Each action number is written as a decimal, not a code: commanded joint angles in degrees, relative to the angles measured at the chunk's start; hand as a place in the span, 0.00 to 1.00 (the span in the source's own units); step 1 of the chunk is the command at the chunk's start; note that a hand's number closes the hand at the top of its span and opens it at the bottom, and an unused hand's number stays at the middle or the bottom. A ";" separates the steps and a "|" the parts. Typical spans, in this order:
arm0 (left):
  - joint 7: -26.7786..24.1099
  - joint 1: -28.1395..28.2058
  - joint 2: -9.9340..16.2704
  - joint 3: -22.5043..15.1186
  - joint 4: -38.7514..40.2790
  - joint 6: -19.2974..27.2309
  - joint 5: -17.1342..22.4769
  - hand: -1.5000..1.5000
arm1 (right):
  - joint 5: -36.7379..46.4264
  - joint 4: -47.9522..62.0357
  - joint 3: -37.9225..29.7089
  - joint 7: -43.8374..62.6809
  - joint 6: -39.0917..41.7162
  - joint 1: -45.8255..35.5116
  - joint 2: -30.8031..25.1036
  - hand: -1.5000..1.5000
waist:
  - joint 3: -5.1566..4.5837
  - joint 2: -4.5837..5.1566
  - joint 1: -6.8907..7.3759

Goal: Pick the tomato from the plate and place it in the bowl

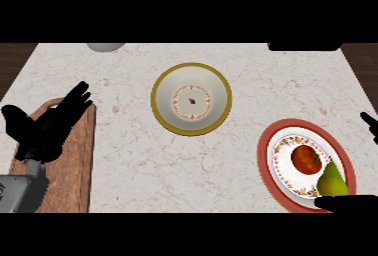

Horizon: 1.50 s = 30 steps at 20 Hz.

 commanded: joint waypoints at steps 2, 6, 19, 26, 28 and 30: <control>3.77 -0.35 -1.45 0.67 -4.13 1.93 -1.43 0.50 | -1.29 -2.62 -0.75 4.15 5.79 1.93 0.36 0.00 | 0.09 -0.15 -0.62; 1.26 -0.52 -1.71 2.68 -0.10 -1.59 -1.68 0.50 | -1.45 6.80 -2.08 2.53 8.46 -6.16 2.21 0.00 | 0.08 -0.02 -0.28; 2.42 -3.90 -2.98 6.61 2.21 -4.81 -2.87 0.50 | 5.86 13.96 -2.56 -2.43 10.32 -4.47 7.82 0.00 | 0.09 -0.03 -0.58; 5.15 0.36 -6.90 4.63 -3.94 -2.72 -5.99 0.50 | 6.89 16.01 -4.40 -4.54 12.42 -3.79 10.72 0.00 | 0.10 -0.07 -0.46; 1.40 -1.83 -4.82 7.78 1.01 -6.53 -4.93 0.50 | 8.97 16.91 -2.68 -0.85 12.63 -6.86 12.99 0.00 | 0.08 -0.03 -0.45; -1.71 -1.80 -6.51 6.87 3.45 -5.48 -7.81 0.50 | 8.33 19.34 -4.08 -3.99 14.07 -7.15 12.70 0.00 | 0.08 -0.02 -0.49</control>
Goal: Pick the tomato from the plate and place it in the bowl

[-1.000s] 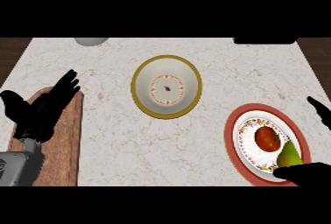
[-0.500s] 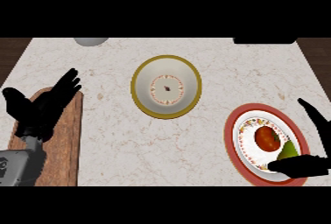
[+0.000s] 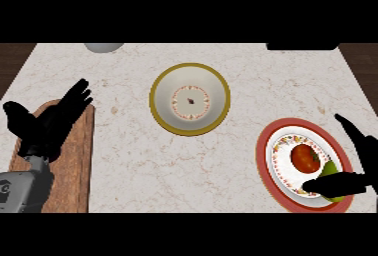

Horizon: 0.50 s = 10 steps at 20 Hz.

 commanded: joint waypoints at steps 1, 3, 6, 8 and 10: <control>3.56 1.89 0.51 0.64 -4.89 -1.38 -0.14 0.50 | 1.68 2.90 -0.36 1.31 1.69 -3.37 2.16 0.00 | 0.00 -0.03 0.21; 0.62 2.13 -1.83 0.66 -2.65 -0.64 -1.23 0.50 | 2.11 2.56 -1.06 -0.63 1.88 -0.28 3.26 0.00 | 0.00 -0.03 0.03; 1.45 3.16 -1.44 0.89 -3.91 -1.89 -1.24 0.50 | 2.33 8.46 -1.28 -1.34 3.22 -4.71 3.71 0.00 | 0.00 0.00 0.21; -1.31 1.92 -1.53 2.13 -0.38 -3.03 -1.92 0.50 | 4.10 7.33 -1.21 -3.08 2.65 -1.83 4.90 0.00 | 0.00 0.00 0.00; 1.24 4.70 -0.44 2.08 -4.62 -3.81 -1.07 0.50 | 5.84 13.81 -1.71 -9.94 -0.03 -0.33 4.23 0.00 | 0.02 -0.01 0.16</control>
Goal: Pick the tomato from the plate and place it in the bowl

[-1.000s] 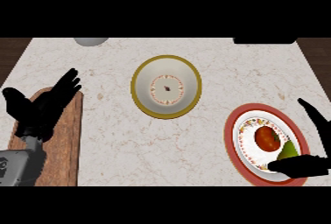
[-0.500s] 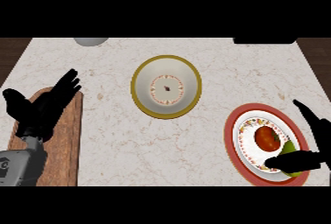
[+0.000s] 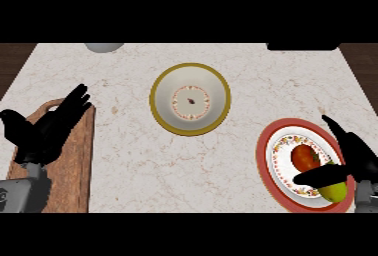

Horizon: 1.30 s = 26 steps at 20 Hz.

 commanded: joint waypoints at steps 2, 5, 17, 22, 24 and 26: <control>0.09 -1.46 -1.37 0.29 0.97 0.83 -2.37 0.50 | 3.26 4.14 0.57 -3.43 -0.92 1.44 2.49 0.00 | 0.01 -0.01 -0.16; 2.59 -3.44 -1.46 0.72 1.26 0.18 -1.29 0.50 | 3.35 11.15 -1.91 -8.21 -1.74 -0.66 1.73 0.00 | 0.01 0.01 -0.12; 5.39 -2.53 -3.04 1.48 -2.67 0.07 -2.52 0.50 | 4.85 21.05 -4.74 -13.41 -3.01 -4.91 4.01 0.00 | 0.01 -0.01 -0.03; 3.83 -0.15 -2.18 2.91 -3.50 -2.10 -1.53 0.50 | 8.26 28.21 -5.40 -22.98 -8.72 -6.02 2.83 1.00 | 0.02 0.01 0.14; 3.54 -2.40 -1.58 3.91 -1.12 -2.74 -1.57 0.50 | 7.70 19.45 -4.57 -19.05 -5.54 -2.66 2.78 1.00 | 0.00 -0.03 -0.21; 4.37 -1.14 -3.22 2.48 -3.67 -1.49 -2.48 0.50 | 8.92 31.06 -6.30 -24.38 -9.14 -8.66 2.43 1.00 | 0.02 0.03 0.10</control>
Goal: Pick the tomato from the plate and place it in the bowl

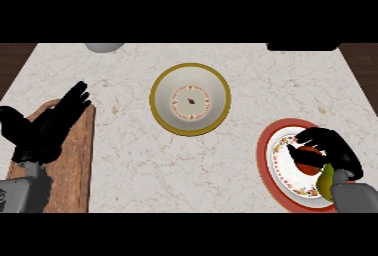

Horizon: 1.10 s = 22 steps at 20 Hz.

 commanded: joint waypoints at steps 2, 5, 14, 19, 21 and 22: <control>-5.79 -1.16 0.14 1.37 7.32 -1.81 -0.72 0.50 | 4.04 -0.23 2.55 -1.34 -4.65 0.56 2.79 1.00 | 0.04 0.11 -0.22; 0.06 -3.95 -0.05 1.49 3.64 0.42 -0.66 0.50 | 3.29 3.28 -0.47 -4.98 -4.10 -1.43 0.00 1.00 | 0.06 0.09 -0.13; 1.24 -1.80 -1.92 -0.20 -0.45 0.47 -0.88 0.50 | 9.92 -0.60 8.22 -7.56 0.79 1.48 -2.40 1.00 | 0.09 0.09 0.40; 0.06 1.02 -1.59 -0.10 -1.43 -0.18 -1.21 0.50 | 16.15 -4.47 15.11 -13.62 2.24 5.92 -6.98 1.00 | 0.05 -0.06 0.14; -0.56 -2.94 -0.59 0.61 3.24 -0.78 -1.45 0.50 | 16.65 -7.44 14.20 -15.00 1.04 7.54 -7.69 1.00 | 0.04 0.03 -0.41; -5.13 -0.04 -2.44 -0.05 5.75 0.04 -3.21 0.50 | 16.18 -11.95 14.74 -12.30 4.08 7.20 -7.30 1.00 | 0.02 0.03 -0.44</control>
